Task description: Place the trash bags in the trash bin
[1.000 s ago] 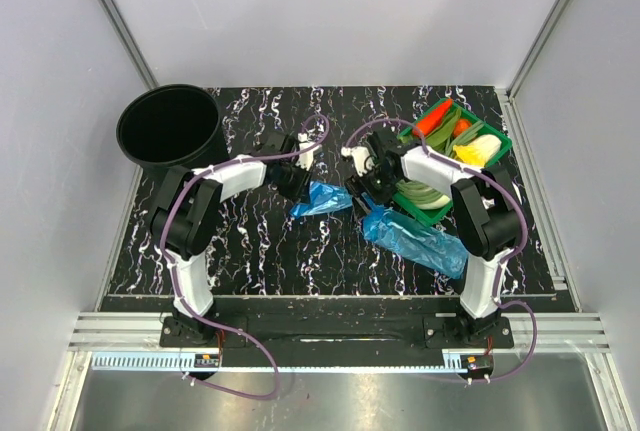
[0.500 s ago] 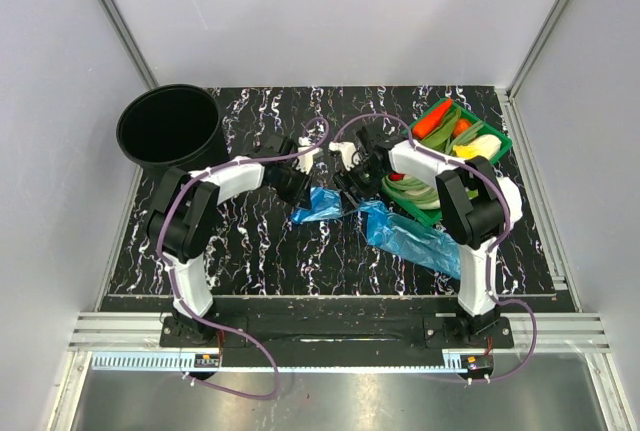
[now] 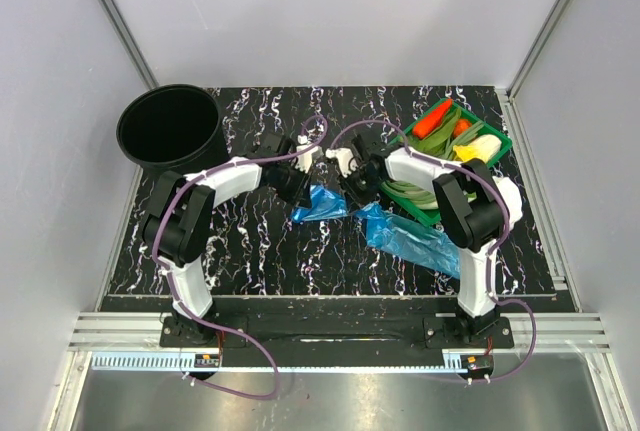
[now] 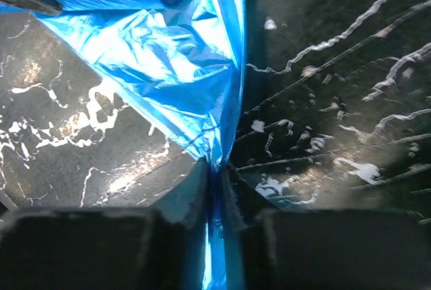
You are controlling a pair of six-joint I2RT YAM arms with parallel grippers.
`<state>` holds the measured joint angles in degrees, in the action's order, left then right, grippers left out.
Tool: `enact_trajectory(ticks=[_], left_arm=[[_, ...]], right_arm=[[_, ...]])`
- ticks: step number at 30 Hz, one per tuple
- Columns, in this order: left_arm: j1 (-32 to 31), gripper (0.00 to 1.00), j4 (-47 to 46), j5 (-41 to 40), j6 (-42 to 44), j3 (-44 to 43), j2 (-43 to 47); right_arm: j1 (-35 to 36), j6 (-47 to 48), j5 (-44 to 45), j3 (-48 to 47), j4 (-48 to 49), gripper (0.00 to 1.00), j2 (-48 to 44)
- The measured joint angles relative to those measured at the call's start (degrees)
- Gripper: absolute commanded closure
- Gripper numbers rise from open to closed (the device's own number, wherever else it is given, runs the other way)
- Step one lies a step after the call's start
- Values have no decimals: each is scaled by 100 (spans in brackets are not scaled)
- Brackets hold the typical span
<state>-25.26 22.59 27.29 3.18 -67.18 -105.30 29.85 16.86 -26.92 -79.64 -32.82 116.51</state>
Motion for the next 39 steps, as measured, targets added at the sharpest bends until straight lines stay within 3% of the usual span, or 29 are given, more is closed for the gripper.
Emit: enact_trajectory(ticks=[1, 2, 9, 21, 30, 39], left_arm=[[4, 100, 0, 15, 0, 17, 4], [4, 100, 7, 48, 0, 26, 4], [118, 100, -116, 352, 17, 299, 260], [826, 100, -1058, 2063, -15, 1145, 1755], [833, 100, -1506, 3381, -105, 1355, 1832], [1060, 100, -1989, 3893, -542, 1473, 1834]], right_arm=[[39, -24, 105, 22, 31, 99, -24], [79, -68, 153, 48, 46, 100, -26], [409, -286, 861, 236, 245, 100, -212], [772, -442, 1755, 160, 437, 100, -175], [1067, -354, 2424, 28, 487, 100, -79], [1189, -313, 2498, -157, 651, 100, 109]])
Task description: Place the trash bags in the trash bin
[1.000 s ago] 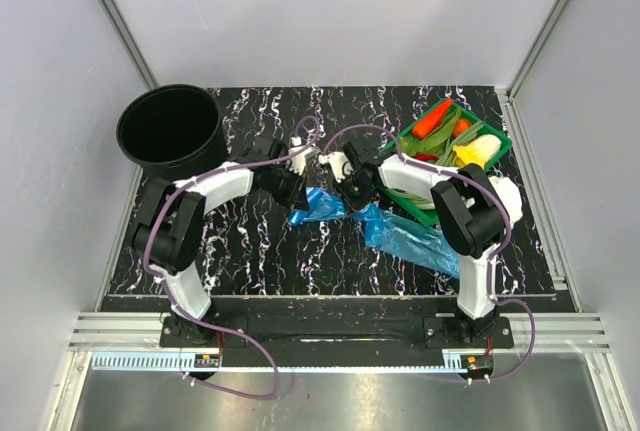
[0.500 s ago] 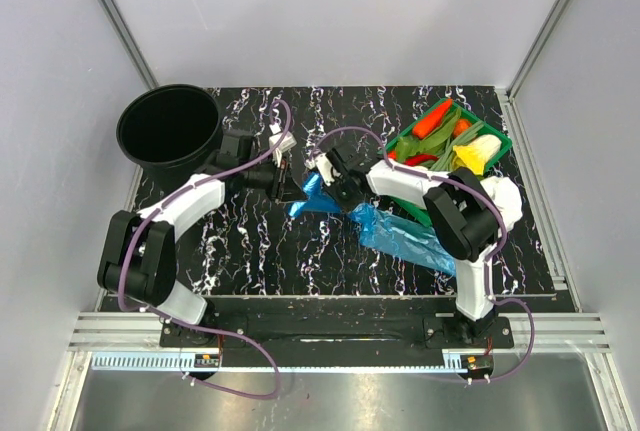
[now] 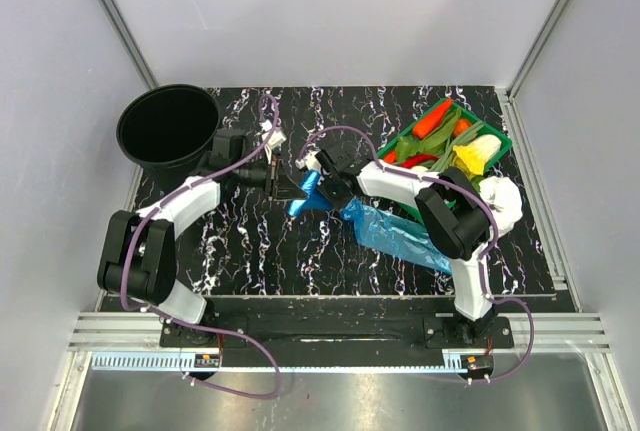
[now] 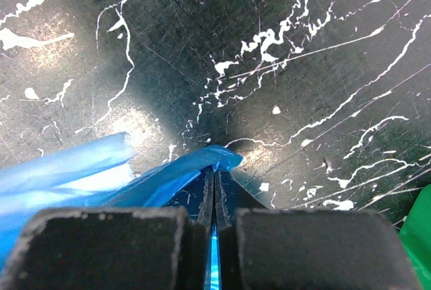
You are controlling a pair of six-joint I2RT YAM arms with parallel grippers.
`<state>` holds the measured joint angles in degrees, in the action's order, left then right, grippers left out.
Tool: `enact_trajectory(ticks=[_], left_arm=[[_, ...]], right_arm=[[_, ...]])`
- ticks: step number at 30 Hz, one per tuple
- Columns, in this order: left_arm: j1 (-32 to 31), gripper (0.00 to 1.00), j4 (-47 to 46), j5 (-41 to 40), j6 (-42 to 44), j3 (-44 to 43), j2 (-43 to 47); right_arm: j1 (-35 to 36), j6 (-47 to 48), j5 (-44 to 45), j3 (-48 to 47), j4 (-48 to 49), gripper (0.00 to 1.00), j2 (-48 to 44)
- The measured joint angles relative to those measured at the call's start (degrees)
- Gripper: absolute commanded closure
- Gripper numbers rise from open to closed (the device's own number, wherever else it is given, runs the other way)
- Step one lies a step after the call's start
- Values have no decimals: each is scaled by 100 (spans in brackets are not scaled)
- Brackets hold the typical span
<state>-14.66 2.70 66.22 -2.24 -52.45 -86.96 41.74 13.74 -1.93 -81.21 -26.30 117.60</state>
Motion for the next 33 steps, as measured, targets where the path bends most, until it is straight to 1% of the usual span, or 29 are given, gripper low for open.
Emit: enact_trajectory(ticks=[2, 4, 5, 6, 8, 9, 11, 13, 15, 17, 19, 20, 22, 25, 26, 27, 28, 29, 31, 33], left_arm=[[164, 100, -170, 46, -177, 59, 2], [365, 100, -680, 129, -702, 245, 15], [463, 100, -1191, 173, -1169, 411, 37], [560, 100, -1998, 197, -1834, 651, 44], [695, 100, -3388, 293, -3195, 999, 17], [776, 100, -4037, 435, -4063, 1049, -35], [868, 100, -4843, 599, -5184, 1047, -149], [933, 100, -5394, 708, -5976, 1047, -247], [981, 100, -5731, 811, -6450, 1049, -278], [1051, 100, -6286, 990, -6765, 990, -188], [1119, 100, -6588, 1060, -6710, 855, 50], [1139, 100, -6529, 1069, -6513, 787, 210], [1167, 100, -6183, 1082, -6026, 603, 588], [1172, 100, -5681, 1088, -5379, 297, 809], [1169, 100, -5252, 1078, -5014, 168, 817], [1158, 100, -4535, 1027, -4481, -22, 815], [1158, 100, -3731, 946, -3869, -227, 800], [1141, 100, -2682, 796, -3178, -546, 765], [1128, 100, -1366, 439, -2179, -979, 708], [1113, 100, -310, 92, -1351, -1246, 708]], right_arm=[[15, 13, 24, -11, -4, 100, 11], [31, 20, 37, -37, 7, 100, 42], [44, 20, 35, -70, 26, 100, 66], [72, 24, 44, -116, 109, 100, 114], [151, 46, 90, -164, 273, 100, 179], [181, 55, 120, -170, 319, 100, 190], [208, 74, 146, -166, 391, 100, 197], [210, 94, 149, -166, 424, 100, 205], [214, 105, 151, -168, 442, 100, 214], [214, 103, 170, -170, 442, 100, 216], [216, 103, 175, -173, 437, 100, 219], [216, 103, 177, -181, 428, 100, 223], [216, 103, 175, -195, 411, 100, 227], [216, 105, 149, -197, 404, 100, 221], [216, 109, 131, -195, 404, 100, 214], [214, 120, 120, -190, 409, 100, 203], [214, 131, 114, -179, 422, 100, 192], [212, 153, 96, -166, 450, 100, 173], [173, 181, 24, -109, 404, 100, 105], [63, 181, -142, -46, 245, 100, 17]])
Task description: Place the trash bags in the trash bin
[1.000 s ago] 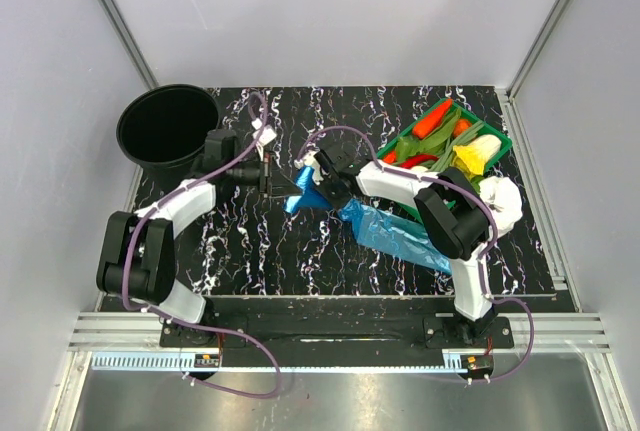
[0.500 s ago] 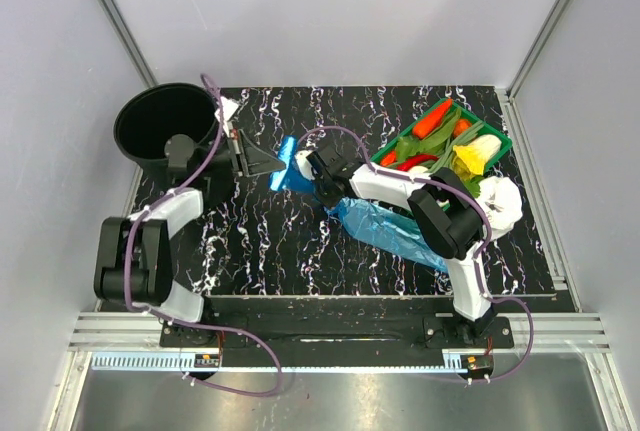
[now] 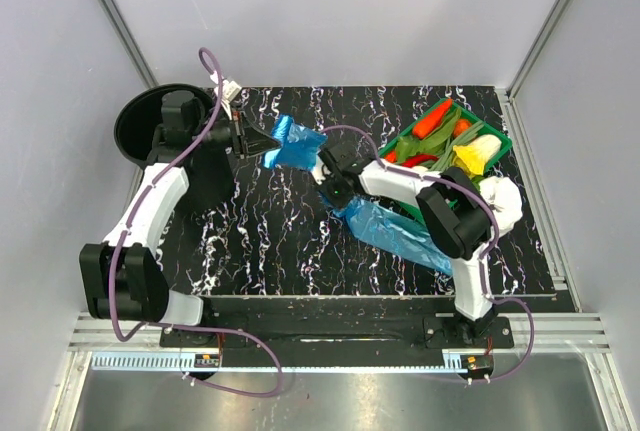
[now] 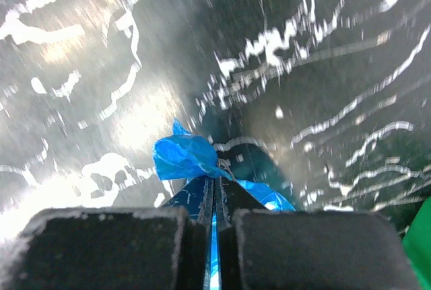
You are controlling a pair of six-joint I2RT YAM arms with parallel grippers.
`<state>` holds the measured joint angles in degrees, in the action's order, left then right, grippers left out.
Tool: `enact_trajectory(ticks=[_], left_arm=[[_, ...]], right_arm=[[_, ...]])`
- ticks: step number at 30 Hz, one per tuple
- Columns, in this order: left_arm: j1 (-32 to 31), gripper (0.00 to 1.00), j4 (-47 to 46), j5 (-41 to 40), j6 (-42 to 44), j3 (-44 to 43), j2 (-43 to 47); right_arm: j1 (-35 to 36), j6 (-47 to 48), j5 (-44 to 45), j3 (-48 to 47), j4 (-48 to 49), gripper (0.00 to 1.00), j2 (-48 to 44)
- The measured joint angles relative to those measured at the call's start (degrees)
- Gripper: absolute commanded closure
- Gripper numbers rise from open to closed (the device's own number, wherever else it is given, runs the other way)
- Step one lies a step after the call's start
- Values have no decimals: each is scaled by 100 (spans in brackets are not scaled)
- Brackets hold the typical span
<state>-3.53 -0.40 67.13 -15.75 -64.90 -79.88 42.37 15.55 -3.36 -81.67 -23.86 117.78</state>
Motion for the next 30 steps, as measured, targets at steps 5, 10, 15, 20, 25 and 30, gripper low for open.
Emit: enact_trajectory(ticks=[5, 10, 15, 20, 25, 30], left_arm=[[-46, 100, 1606, -859, 1196, -431, -24], [-245, 100, 2398, -1661, 1703, -981, -308], [-933, 100, 2927, -2806, 2050, -1530, -916], [-1589, 100, 3211, -3733, 2291, -2004, -1836], [-1751, 93, 3276, -4301, 2415, -2258, -2736], [-1779, 72, 3414, -4728, 2527, -2430, -3279]], right_arm=[[-573, 11, -678, 192, -597, 100, -245], [-1049, 122, -1327, 378, -1213, 100, -466], [-1143, 221, -1838, 345, -1554, 100, -890], [-1167, 262, -2208, -101, -1805, 100, -1281], [-1180, 264, -2481, -684, -1893, 100, -1423], [-1180, 258, -2636, -911, -1952, 100, -1434]])
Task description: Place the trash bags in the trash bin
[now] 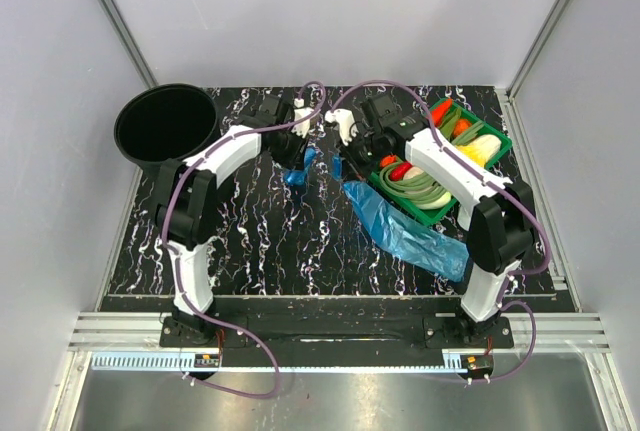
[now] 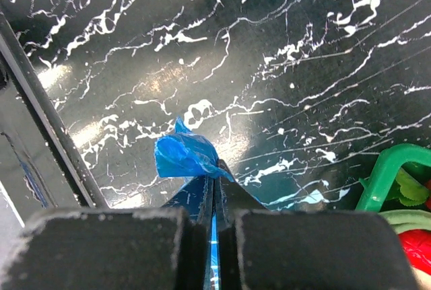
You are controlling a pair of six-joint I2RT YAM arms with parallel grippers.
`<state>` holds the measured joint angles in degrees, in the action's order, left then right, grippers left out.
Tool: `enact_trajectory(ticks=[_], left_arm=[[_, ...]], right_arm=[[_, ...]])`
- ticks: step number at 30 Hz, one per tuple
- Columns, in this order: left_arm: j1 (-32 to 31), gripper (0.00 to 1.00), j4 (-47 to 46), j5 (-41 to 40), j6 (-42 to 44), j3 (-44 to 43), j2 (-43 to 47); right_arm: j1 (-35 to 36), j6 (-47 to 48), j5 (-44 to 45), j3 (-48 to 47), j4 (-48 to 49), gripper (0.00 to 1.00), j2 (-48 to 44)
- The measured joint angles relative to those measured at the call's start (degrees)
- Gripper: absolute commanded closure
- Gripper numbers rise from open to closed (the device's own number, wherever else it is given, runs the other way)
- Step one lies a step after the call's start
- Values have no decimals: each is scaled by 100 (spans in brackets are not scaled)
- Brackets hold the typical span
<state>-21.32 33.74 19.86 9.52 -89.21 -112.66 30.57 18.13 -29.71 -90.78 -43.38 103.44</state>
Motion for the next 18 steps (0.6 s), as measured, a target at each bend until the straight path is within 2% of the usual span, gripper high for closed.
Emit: enact_trajectory(ticks=[6, 9, 14, 18], left_arm=[[0, 45, -13, -577, 83, -42, -256], [0, 37, -96, -918, 81, -37, -258], [0, 28, -380, -1226, 22, 184, -125], [39, 27, -476, -1106, -103, 501, 369]], right_arm=[[0, -57, -247, -240, -35, 100, 0], [-4, -85, -409, -378, -59, 100, 0], [-4, -151, -619, -562, -68, 100, 0], [-7, -201, -667, -625, -92, 100, 0]])
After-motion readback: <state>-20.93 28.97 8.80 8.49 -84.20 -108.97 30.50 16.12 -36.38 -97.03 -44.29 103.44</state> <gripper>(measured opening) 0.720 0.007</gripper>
